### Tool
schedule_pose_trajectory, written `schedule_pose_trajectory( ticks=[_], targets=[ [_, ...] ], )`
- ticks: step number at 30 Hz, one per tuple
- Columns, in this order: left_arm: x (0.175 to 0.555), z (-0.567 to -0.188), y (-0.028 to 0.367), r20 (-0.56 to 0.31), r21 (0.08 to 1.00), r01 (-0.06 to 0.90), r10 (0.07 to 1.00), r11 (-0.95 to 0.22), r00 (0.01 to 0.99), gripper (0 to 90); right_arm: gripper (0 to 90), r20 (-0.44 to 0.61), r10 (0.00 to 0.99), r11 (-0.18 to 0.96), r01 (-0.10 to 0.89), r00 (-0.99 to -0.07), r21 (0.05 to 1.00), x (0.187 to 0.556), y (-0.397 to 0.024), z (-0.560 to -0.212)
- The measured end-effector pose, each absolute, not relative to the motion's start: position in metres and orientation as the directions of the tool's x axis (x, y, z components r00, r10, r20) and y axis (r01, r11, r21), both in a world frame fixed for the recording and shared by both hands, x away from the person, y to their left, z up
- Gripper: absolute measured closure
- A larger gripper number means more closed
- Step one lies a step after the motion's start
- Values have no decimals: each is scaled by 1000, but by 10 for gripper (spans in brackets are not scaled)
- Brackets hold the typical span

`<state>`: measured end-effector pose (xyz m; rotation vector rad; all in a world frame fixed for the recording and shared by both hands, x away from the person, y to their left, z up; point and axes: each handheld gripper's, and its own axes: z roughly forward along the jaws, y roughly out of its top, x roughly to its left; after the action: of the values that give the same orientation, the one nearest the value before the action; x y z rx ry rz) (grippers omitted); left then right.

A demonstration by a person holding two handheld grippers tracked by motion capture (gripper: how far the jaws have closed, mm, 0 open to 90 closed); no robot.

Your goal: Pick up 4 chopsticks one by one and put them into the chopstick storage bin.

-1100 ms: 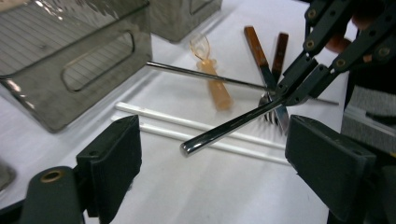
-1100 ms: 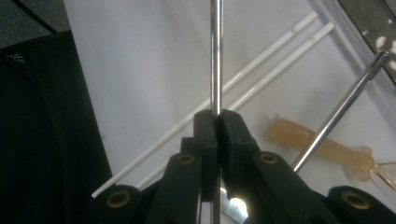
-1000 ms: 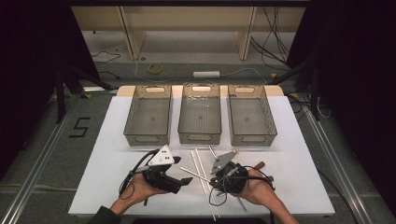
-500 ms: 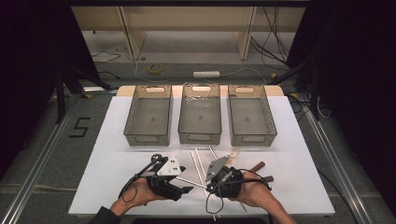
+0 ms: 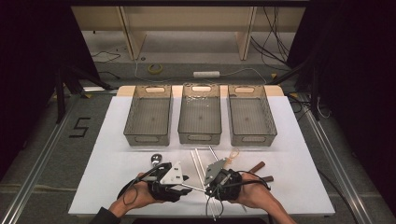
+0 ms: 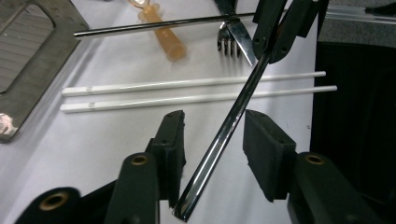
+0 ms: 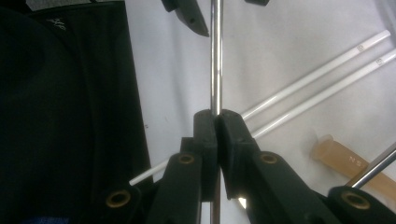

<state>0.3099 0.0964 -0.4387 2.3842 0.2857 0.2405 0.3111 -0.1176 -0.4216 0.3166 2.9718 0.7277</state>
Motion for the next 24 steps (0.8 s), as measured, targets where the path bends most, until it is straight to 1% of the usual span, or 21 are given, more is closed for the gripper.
schedule_pose_trajectory(
  ticks=[9, 12, 14, 17, 18, 21, 23, 24],
  targets=[
    [307, -442, 94, 102, 649, 110, 229, -753, 968, 671, 863, -17, 179, 880, 152, -984, 451, 309, -115, -424],
    [306, -442, 93, 105, 635, 87, 197, -767, 975, 707, 863, -21, 153, 887, 128, -988, 444, 309, -115, -424],
    [305, -442, 93, 105, 631, 75, 180, -772, 978, 715, 862, -22, 146, 888, 121, -989, 444, 309, -115, -424],
    [304, -442, 93, 95, 624, 60, 152, -779, 984, 757, 858, -25, 119, 891, 96, -993, 443, 308, -116, -425],
    [304, -442, 93, 86, 624, 59, 143, -779, 986, 757, 854, -25, 119, 891, 96, -993, 443, 308, -116, -425],
    [302, -443, 93, 55, 625, 54, 113, -779, 992, 808, 807, -27, 134, 889, 108, -991, 444, 310, -117, -425],
    [301, -443, 92, 59, 623, 54, 116, -780, 991, 825, 753, -10, 166, 881, 144, -986, 450, 313, -119, -424],
    [301, -444, 92, 66, 621, 55, 122, -782, 990, 827, 643, 16, 197, 865, 181, -980, 467, 316, -122, -421]
  ],
)
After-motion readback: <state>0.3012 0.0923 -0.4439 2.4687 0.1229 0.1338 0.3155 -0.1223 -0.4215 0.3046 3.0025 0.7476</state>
